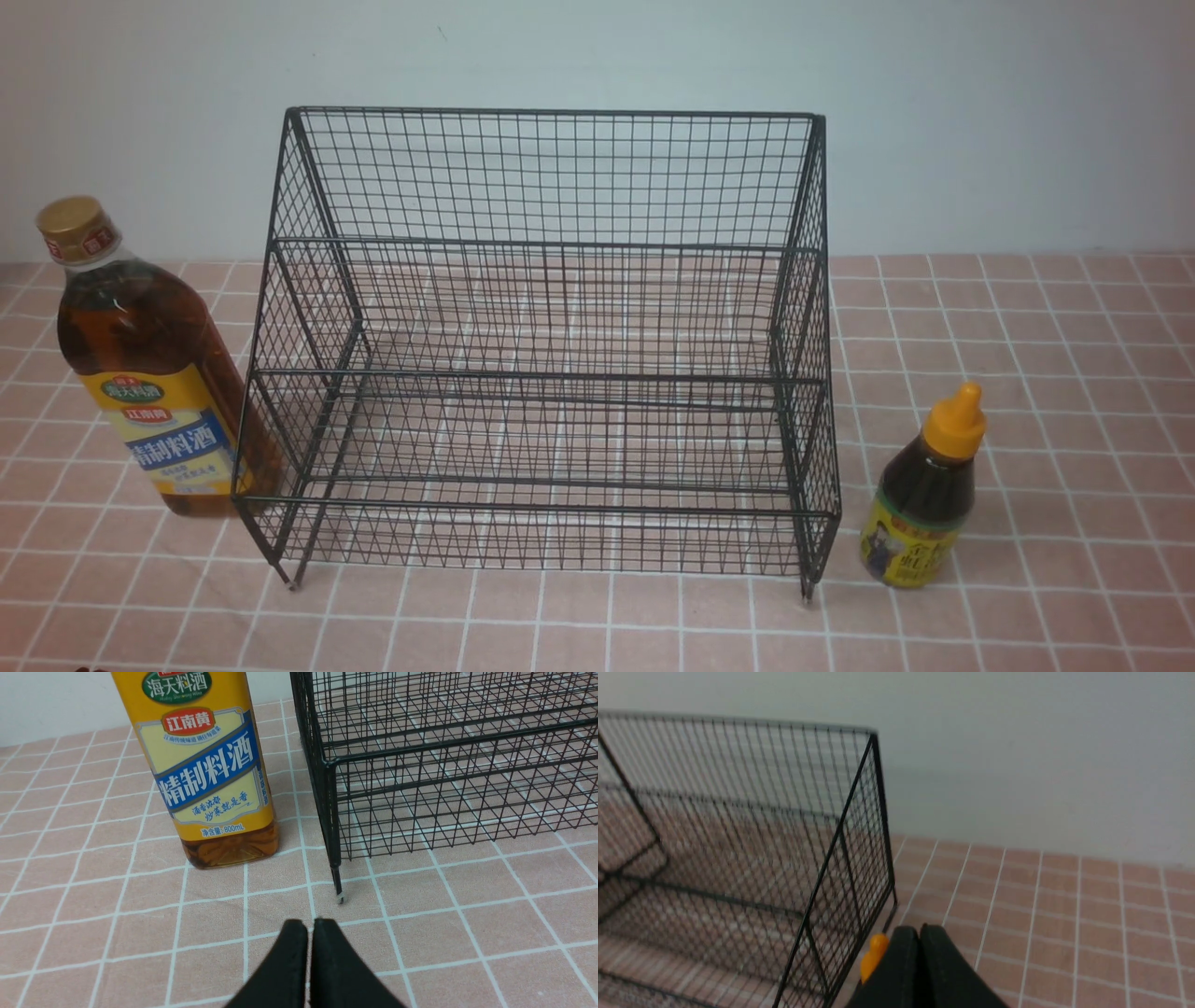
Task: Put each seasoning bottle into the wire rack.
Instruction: Use the right arm to grab the condiment bottle closest to it
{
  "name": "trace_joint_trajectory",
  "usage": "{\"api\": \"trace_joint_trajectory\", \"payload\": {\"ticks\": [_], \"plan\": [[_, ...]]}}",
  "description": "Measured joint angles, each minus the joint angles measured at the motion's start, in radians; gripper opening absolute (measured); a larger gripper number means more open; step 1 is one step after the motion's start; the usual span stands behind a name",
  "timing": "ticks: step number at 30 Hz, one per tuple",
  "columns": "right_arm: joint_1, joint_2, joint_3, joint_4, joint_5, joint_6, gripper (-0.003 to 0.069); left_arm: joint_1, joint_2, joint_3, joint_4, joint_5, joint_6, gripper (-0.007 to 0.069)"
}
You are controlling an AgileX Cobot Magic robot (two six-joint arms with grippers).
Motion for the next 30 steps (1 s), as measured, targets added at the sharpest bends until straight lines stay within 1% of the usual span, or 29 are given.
{"api": "trace_joint_trajectory", "payload": {"ticks": [1,2,5,9,10,11,16,17,18,19,21,23,24,27,30], "plan": [[0.000,0.111,-0.057,-0.002,0.055,-0.024,-0.0014,0.000,0.000,0.000,0.000,0.000,0.000,-0.0003],[0.000,0.165,-0.093,-0.002,0.076,-0.034,-0.0014,0.000,0.000,0.000,0.000,0.000,0.000,-0.0003],[0.000,0.264,-0.163,-0.003,0.103,-0.052,-0.0011,0.000,0.000,0.000,0.000,0.000,0.000,-0.0003],[0.002,0.412,-0.259,-0.003,0.150,-0.086,0.0029,0.000,0.000,0.000,0.000,0.000,0.000,-0.0003],[0.011,0.446,-0.275,-0.003,0.160,-0.097,0.0056,0.000,0.000,0.000,0.000,0.000,0.000,-0.0003],[0.013,0.450,-0.279,-0.003,0.160,-0.097,0.0056,0.000,0.000,0.000,0.000,0.000,0.000,-0.0003],[0.095,0.543,-0.287,-0.016,0.160,-0.107,0.0251,0.000,0.000,0.000,0.000,0.000,0.000,-0.0003],[0.095,0.543,-0.287,-0.017,0.159,-0.106,0.0258,0.000,0.000,0.000,0.000,0.000,0.000,-0.0003],[0.112,0.566,-0.288,-0.025,0.157,-0.100,0.0323,0.000,0.000,0.000,0.000,0.000,0.000,-0.0003],[0.115,0.571,-0.288,-0.026,0.157,-0.097,0.0331,0.000,0.000,0.000,0.000,0.000,0.000,-0.0003],[0.123,0.601,-0.288,-0.045,0.150,-0.086,0.0421,0.000,0.000,0.000,0.000,0.000,0.000,-0.0003],[0.123,0.620,-0.288,-0.057,0.142,-0.083,0.0465,0.000,0.000,0.000,0.000,0.000,0.000,-0.0003],[0.123,0.641,-0.288,-0.064,0.135,-0.081,0.0504,0.000,0.000,0.000,0.000,0.000,0.000,-0.0003],[0.123,0.679,-0.291,-0.065,0.133,-0.081,0.0536,0.000,0.000,0.000,0.000,0.000,0.000,-0.0003],[0.123,0.722,-0.293,-0.065,0.132,-0.080,0.0538,0.000,0.000,0.000,0.000,0.000,0.000,-0.0003]]}}
